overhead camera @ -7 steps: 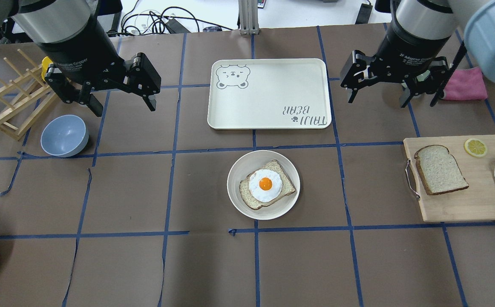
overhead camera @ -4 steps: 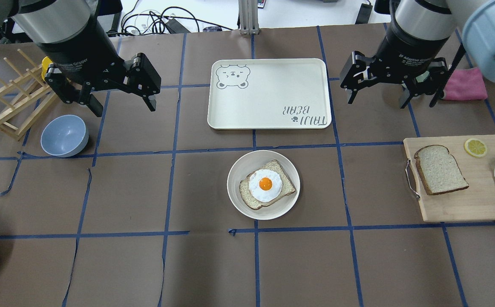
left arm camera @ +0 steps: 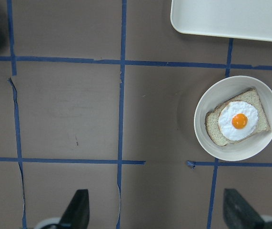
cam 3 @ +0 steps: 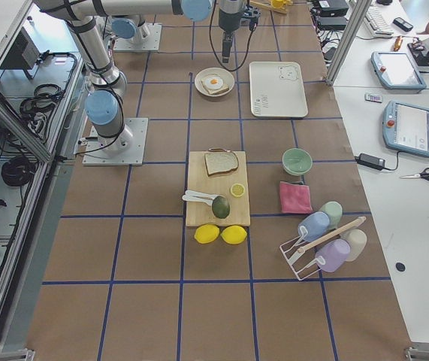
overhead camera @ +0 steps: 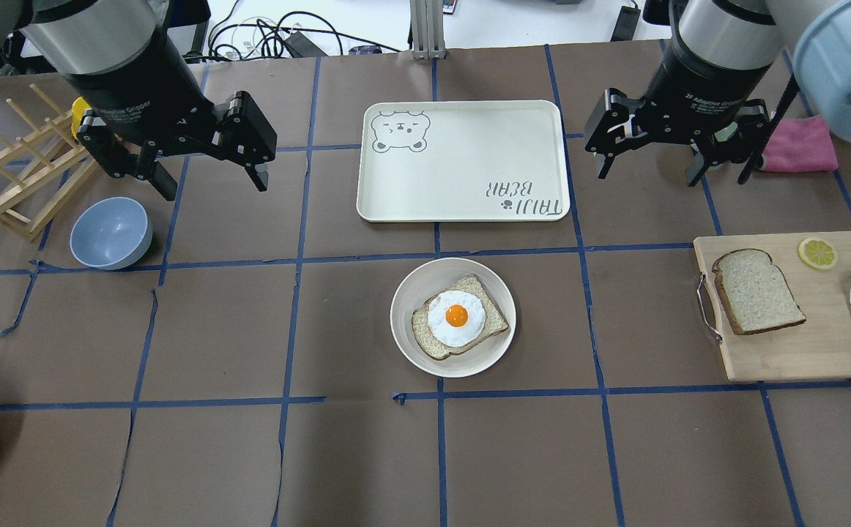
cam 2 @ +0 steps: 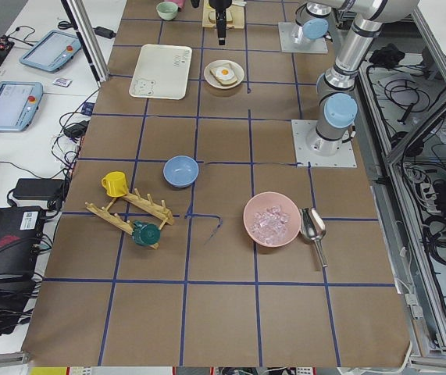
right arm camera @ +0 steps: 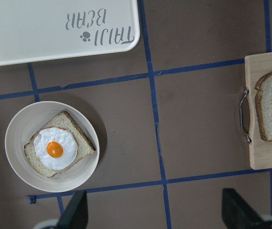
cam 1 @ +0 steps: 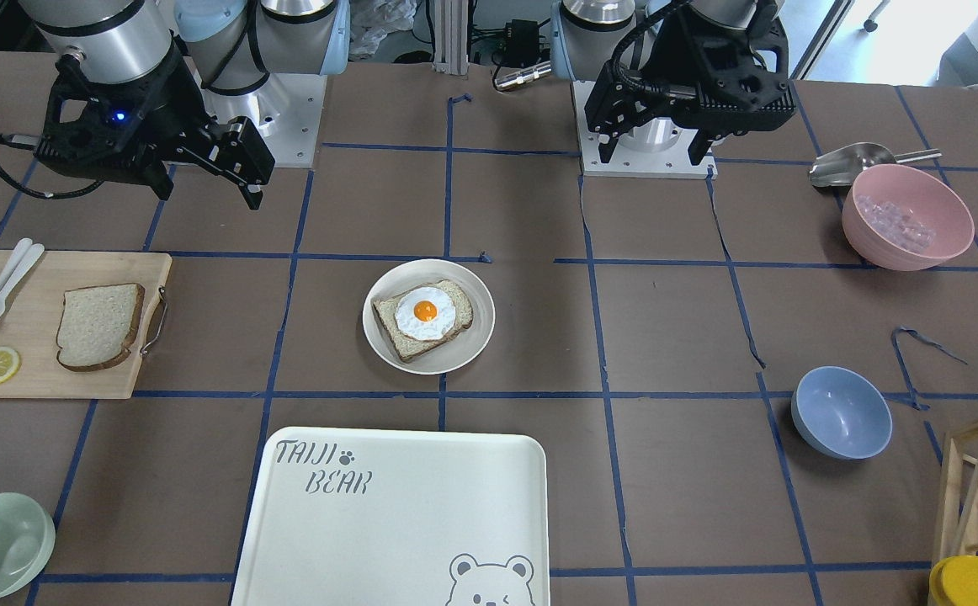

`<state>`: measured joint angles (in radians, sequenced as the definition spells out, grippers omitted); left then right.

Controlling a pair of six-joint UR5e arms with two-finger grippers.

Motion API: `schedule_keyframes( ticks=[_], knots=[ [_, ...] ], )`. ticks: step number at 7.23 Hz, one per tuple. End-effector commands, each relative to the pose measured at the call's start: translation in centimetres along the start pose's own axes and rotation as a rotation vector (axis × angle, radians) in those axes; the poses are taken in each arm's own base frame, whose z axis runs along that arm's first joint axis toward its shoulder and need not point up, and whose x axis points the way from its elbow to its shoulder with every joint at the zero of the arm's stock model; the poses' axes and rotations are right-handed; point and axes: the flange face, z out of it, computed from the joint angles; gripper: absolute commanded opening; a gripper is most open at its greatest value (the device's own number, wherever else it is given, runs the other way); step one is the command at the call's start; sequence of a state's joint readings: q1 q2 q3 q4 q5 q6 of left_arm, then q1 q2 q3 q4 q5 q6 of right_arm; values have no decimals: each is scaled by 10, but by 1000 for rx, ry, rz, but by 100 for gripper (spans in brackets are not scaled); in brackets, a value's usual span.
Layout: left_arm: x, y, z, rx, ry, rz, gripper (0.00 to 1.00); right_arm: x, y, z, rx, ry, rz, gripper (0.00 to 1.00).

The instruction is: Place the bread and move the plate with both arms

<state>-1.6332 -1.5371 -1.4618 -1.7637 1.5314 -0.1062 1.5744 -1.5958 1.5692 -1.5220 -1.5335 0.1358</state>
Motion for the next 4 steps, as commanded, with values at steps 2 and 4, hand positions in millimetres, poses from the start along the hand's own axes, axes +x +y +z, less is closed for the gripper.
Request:
schedule_keyframes(
  ticks=[2,4],
  knots=[
    [0,0,-1,4,1,-2,100,-1,-1,-1,11,-4,-4,100],
    [0,0,-1,4,1,-2,100,0,-3,1,5,-3,-5,100]
  ],
)
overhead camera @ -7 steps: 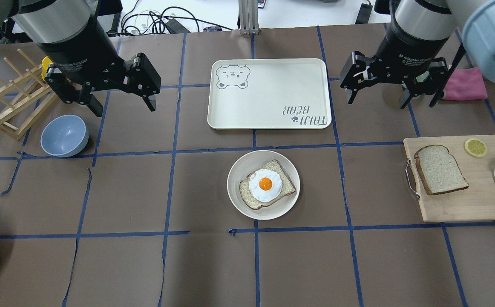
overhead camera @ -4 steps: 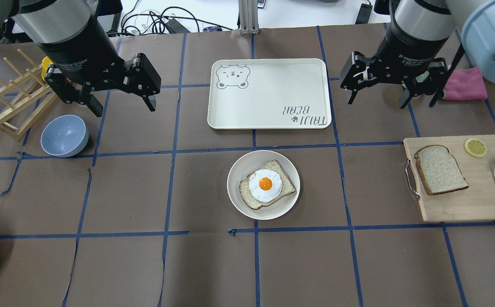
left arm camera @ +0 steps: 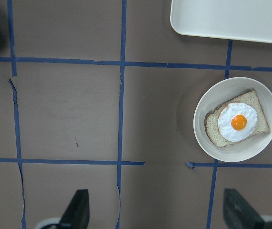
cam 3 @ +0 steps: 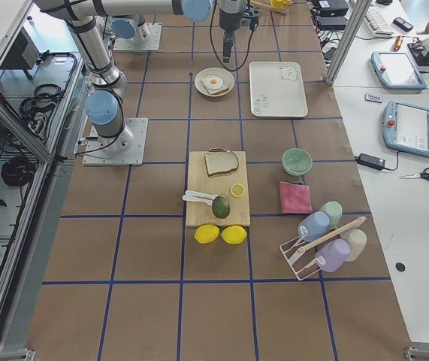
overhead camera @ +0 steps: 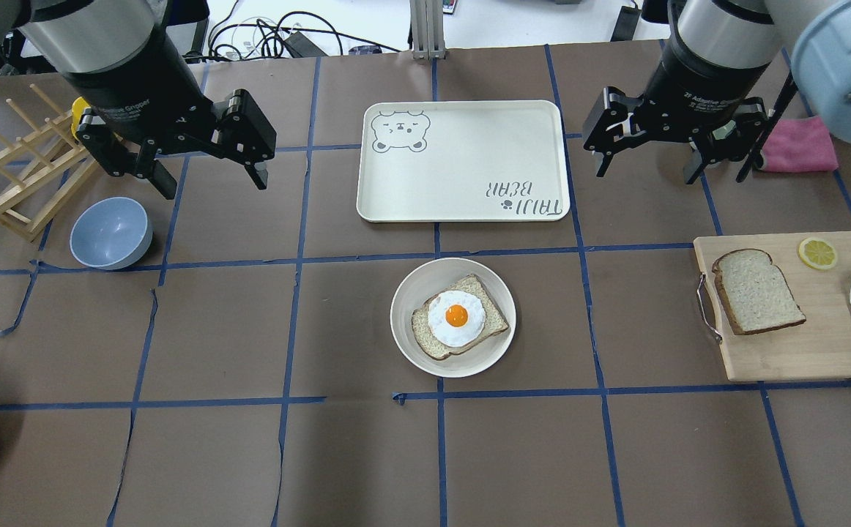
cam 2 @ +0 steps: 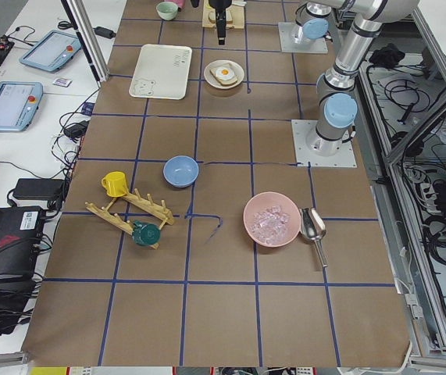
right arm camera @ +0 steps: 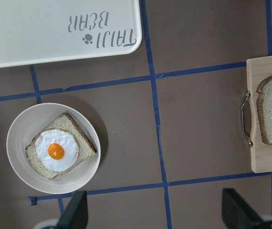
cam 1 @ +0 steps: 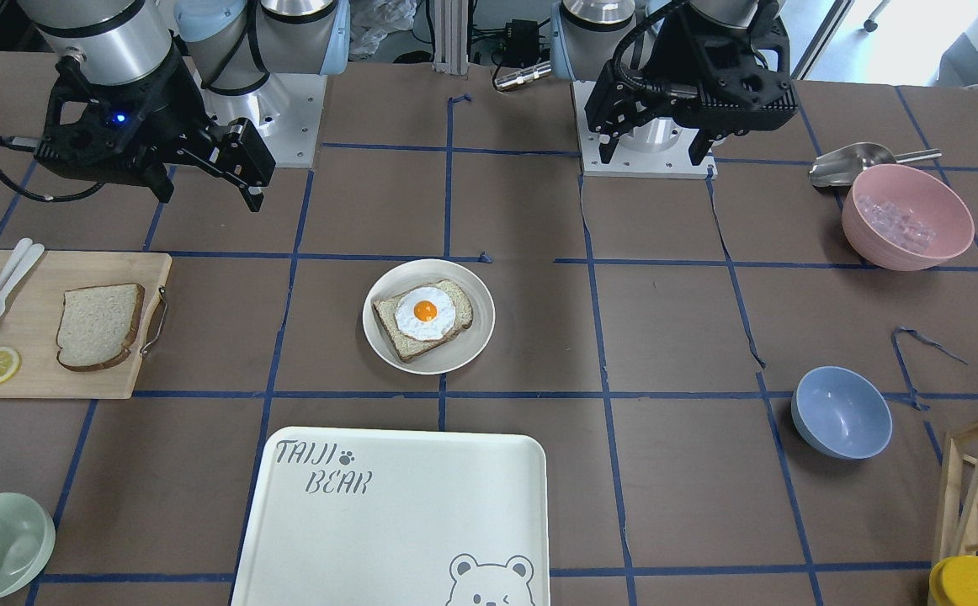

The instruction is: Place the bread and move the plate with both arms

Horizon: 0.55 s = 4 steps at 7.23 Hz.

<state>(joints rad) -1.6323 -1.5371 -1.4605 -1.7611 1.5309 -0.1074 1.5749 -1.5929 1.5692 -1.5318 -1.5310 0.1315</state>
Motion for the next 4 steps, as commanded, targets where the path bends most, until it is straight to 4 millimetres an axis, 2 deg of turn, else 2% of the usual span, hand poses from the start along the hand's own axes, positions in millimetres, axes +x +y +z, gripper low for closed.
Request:
schedule_keyframes(
  ticks=[1,4],
  knots=[
    [0,0,0,0,0,0,100,0,-1,1,-2,0,0,100],
    [1,0,1,-3,0,1,100,1,0,1,-6,4,-4,100]
  ],
)
